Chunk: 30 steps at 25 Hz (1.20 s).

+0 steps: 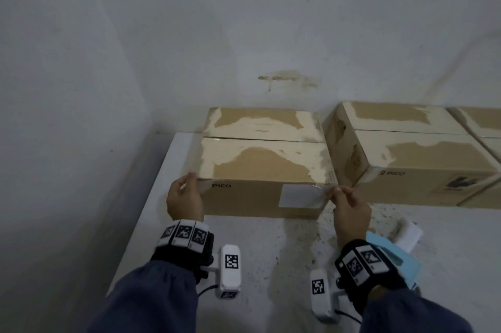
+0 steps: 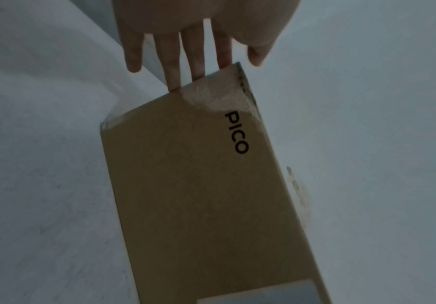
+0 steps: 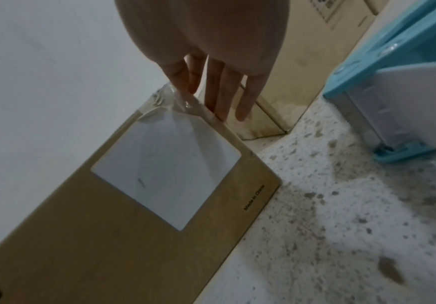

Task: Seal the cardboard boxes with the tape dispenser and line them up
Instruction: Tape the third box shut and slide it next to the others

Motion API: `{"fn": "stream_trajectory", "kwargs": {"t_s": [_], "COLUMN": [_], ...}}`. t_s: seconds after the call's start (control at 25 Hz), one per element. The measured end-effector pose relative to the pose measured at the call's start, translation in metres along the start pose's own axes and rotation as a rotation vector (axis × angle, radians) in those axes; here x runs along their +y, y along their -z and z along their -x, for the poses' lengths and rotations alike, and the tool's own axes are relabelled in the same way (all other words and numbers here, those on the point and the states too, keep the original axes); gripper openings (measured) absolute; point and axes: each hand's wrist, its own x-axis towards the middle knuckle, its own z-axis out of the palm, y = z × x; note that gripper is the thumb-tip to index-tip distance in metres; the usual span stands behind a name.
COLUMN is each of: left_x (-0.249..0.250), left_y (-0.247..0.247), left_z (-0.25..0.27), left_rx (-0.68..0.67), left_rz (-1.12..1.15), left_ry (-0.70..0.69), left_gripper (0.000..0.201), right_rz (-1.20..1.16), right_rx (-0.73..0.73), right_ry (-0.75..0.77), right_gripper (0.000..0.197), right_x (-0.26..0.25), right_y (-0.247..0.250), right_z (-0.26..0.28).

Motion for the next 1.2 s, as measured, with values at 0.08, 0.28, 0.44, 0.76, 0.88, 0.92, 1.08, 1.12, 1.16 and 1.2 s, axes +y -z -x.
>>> {"fn": "stream_trajectory", "kwargs": {"t_s": [0.08,0.28,0.44,0.76,0.88,0.92,1.08,1.12,1.16,1.2], "left_x": [0.006,0.002,-0.004,0.002,0.003,0.003,0.001,0.0,-0.001,-0.001], "left_y": [-0.004,-0.011,-0.015,-0.014,-0.013,-0.013,-0.012,-0.012,-0.012,-0.012], "left_z": [0.006,0.003,0.001,0.007,0.006,0.005,0.001,0.0,-0.001,-0.002], "left_rx": [-0.012,-0.056,-0.136,-0.242,-0.257,-0.261,-0.268,-0.273,-0.279,-0.283], "left_rz": [-0.122,-0.256,-0.238,-0.168,-0.152,-0.149,-0.17,-0.181,-0.186,-0.183], "left_ry": [-0.037,-0.14,-0.184,-0.197,-0.191,-0.189,-0.185,-0.19,-0.195,-0.197], "left_gripper": [0.039,0.047,0.047,0.048,0.048,0.048,0.049,0.049,0.049,0.049], "right_rz": [0.044,0.07,-0.002,0.078,0.034,-0.01,-0.076,-0.082,-0.086,-0.074], "right_rx": [0.007,0.003,-0.062,-0.184,-0.144,-0.141,-0.144,-0.144,-0.158,-0.187], "right_ry": [0.033,0.031,0.026,0.064,0.029,0.002,-0.022,-0.009,0.005,0.024], "right_gripper": [0.023,0.033,0.036,0.041,0.032,0.026,0.021,0.022,0.028,0.035], "right_x": [-0.007,-0.011,-0.01,0.001,-0.002,-0.005,-0.006,-0.005,-0.004,-0.003], "right_y": [0.0,-0.007,-0.01,-0.009,-0.007,-0.006,-0.004,-0.004,-0.004,-0.003], "right_z": [0.005,0.006,0.009,-0.012,-0.022,-0.023,-0.021,-0.022,-0.024,-0.027]}}
